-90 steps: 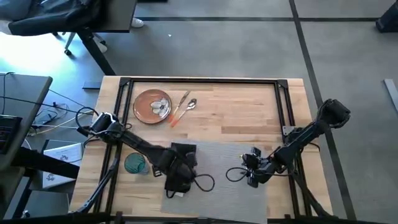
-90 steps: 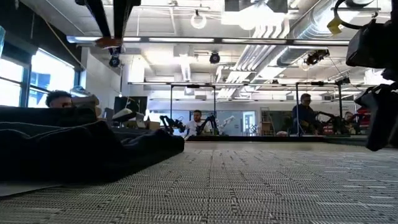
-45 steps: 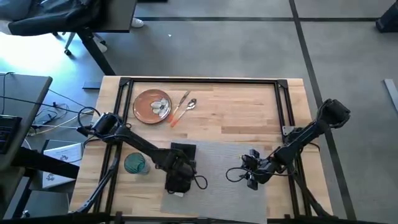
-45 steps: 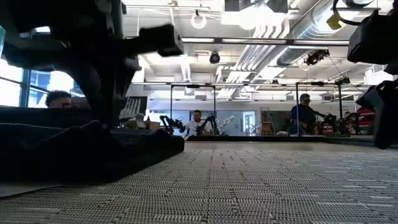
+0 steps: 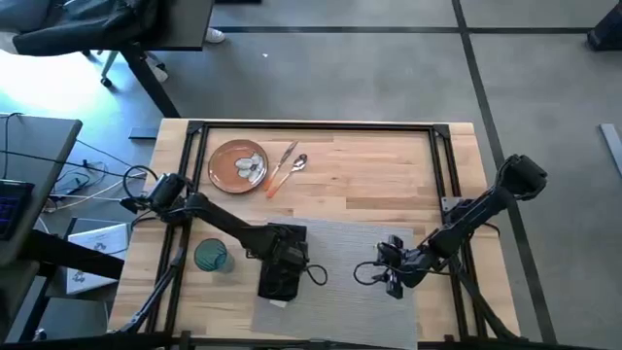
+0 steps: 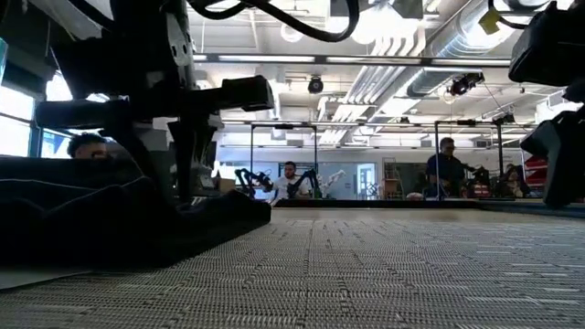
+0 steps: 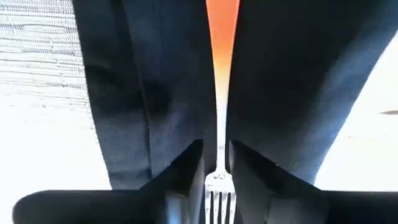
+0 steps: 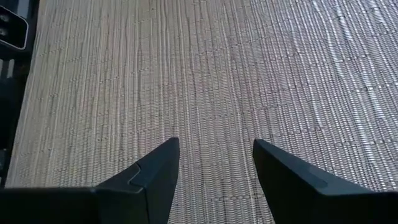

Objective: Set table place
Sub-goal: Put the orange spoon on the gray mat

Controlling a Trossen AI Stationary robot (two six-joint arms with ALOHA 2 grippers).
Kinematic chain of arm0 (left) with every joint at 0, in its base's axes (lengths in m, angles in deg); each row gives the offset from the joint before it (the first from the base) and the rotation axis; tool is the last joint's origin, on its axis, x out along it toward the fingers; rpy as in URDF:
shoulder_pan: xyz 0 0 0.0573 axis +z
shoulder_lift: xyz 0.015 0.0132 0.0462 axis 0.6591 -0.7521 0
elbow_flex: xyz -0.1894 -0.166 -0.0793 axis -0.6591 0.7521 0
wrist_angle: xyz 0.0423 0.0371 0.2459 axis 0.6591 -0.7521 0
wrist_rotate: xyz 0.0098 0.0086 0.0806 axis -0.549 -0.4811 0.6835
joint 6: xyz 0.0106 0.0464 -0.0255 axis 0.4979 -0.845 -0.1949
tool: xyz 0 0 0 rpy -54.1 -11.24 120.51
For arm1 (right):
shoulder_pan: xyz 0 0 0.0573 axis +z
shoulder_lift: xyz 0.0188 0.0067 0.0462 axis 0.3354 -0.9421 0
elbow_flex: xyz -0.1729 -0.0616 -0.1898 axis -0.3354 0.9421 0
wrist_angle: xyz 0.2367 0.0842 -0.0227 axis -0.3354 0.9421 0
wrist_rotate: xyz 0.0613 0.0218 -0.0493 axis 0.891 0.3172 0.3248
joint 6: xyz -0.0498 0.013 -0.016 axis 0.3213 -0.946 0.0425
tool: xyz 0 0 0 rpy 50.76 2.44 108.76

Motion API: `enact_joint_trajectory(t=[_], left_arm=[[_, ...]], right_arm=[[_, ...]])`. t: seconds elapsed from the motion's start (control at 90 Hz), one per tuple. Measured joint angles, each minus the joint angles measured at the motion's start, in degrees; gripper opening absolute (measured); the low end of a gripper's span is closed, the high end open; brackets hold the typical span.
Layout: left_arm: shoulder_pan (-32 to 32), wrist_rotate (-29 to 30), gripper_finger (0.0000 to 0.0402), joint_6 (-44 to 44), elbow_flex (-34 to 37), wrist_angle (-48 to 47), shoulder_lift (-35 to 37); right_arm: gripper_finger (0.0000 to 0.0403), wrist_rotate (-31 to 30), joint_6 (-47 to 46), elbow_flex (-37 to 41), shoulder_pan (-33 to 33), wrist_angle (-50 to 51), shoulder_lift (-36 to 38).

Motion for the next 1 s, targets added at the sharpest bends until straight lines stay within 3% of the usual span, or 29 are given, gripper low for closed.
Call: enact_joint_trajectory(t=[0.122, 0.189, 0.278, 0.367, 0.467, 0.578, 0.756, 1.0], left_arm=[[-1.5, 10.4, 0.0096, 5.2, -2.1, -1.4, 0.0], [-2.4, 13.3, 0.0102, 11.8, -4.4, -4.5, 0.6], [-3.2, 12.8, 0.0103, 27.2, -7.0, -6.6, 2.7], [-3.3, 9.1, 0.0099, 48.5, -8.1, -6.4, 5.9], [-3.1, 4.9, 0.0094, 69.8, -6.8, -2.1, 9.4], [-3.8, 4.9, 0.0091, 84.6, -2.3, 6.6, 11.8], [-3.7, 3.0, 0.0090, 91.9, 7.0, 24.0, 10.3], [-4.1, 3.0, 0.0090, 99.2, 10.0, 23.7, 8.6]], right_arm=[[0.0192, 0.1, 0.7, 0.0, -0.1, 0.0, 0.0], [0.0193, 0.5, 0.6, -0.1, -0.5, 0.0, 0.0], [0.0193, 2.9, 0.5, -0.1, -1.3, 0.0, 0.0], [0.0192, 5.2, 1.0, -0.1, -2.3, 0.0, 0.0], [0.0193, 5.4, 4.9, -0.1, -3.5, 0.0, 0.0], [0.0193, 5.5, 11.3, -0.4, -5.1, 0.7, 0.0], [0.0193, 5.5, 19.1, -4.8, -7.7, 9.9, 0.0], [0.0192, 4.6, 24.5, -7.6, -9.3, 16.5, 0.0]])
